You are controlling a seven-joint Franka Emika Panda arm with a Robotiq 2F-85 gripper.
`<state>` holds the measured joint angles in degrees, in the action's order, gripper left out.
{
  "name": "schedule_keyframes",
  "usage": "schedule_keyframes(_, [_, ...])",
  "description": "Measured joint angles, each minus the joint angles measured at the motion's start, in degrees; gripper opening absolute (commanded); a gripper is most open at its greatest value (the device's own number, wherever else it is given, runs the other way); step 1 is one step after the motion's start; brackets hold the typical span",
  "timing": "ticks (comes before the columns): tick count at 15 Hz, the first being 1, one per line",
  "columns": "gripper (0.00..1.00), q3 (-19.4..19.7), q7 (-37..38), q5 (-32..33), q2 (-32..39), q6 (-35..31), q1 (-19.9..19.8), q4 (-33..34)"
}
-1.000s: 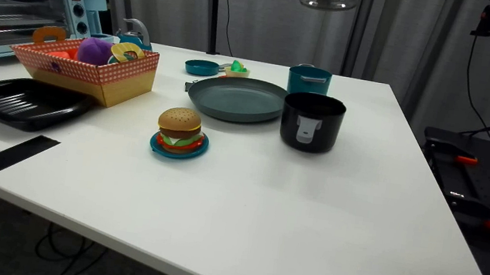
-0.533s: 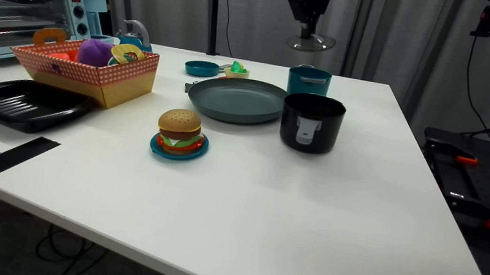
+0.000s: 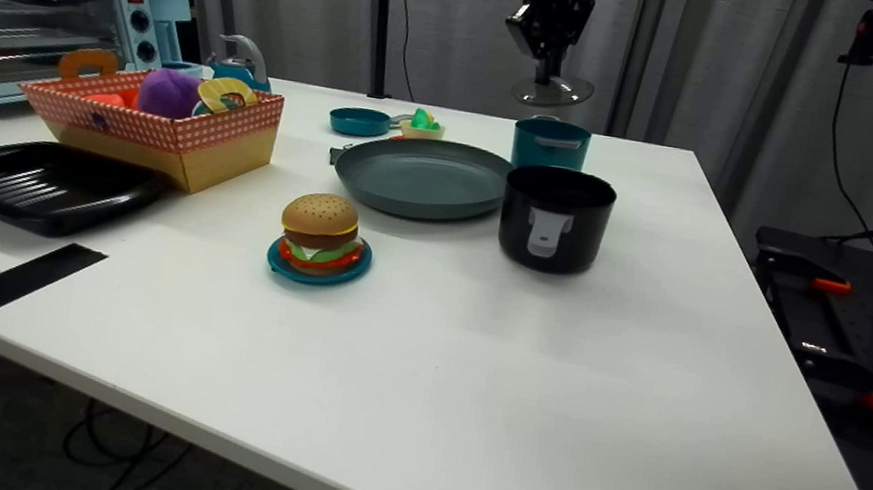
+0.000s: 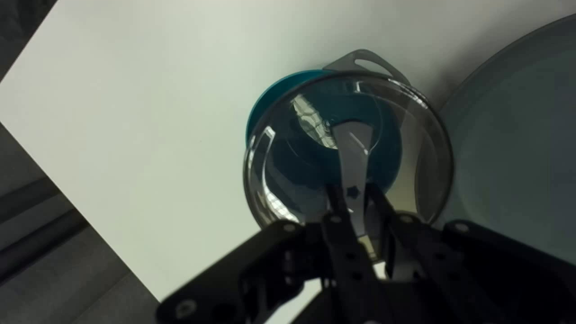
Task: Transfer the lid from the black pot to the blue pot
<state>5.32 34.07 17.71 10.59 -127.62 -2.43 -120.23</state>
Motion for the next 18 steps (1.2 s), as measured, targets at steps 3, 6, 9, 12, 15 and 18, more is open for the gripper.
schedule_keyframes(3, [0.04,0.5,3.3,0.0,0.3,0.0,0.1,0.2])
schedule_keyframes(6, [0.04,0.6,6.0,0.2,0.6,0.0,0.1,0.2])
schedule_keyframes(9, [0.04,0.8,9.0,0.3,1.0,0.0,0.2,0.2])
schedule_keyframes(12, [0.04,1.4,11.7,0.3,1.6,0.0,0.2,0.2])
schedule_keyframes(15, [0.04,2.3,13.8,0.3,2.3,0.0,0.2,0.2])
schedule_keyframes(18, [0.42,2.6,14.5,0.3,2.9,0.1,0.2,0.2])
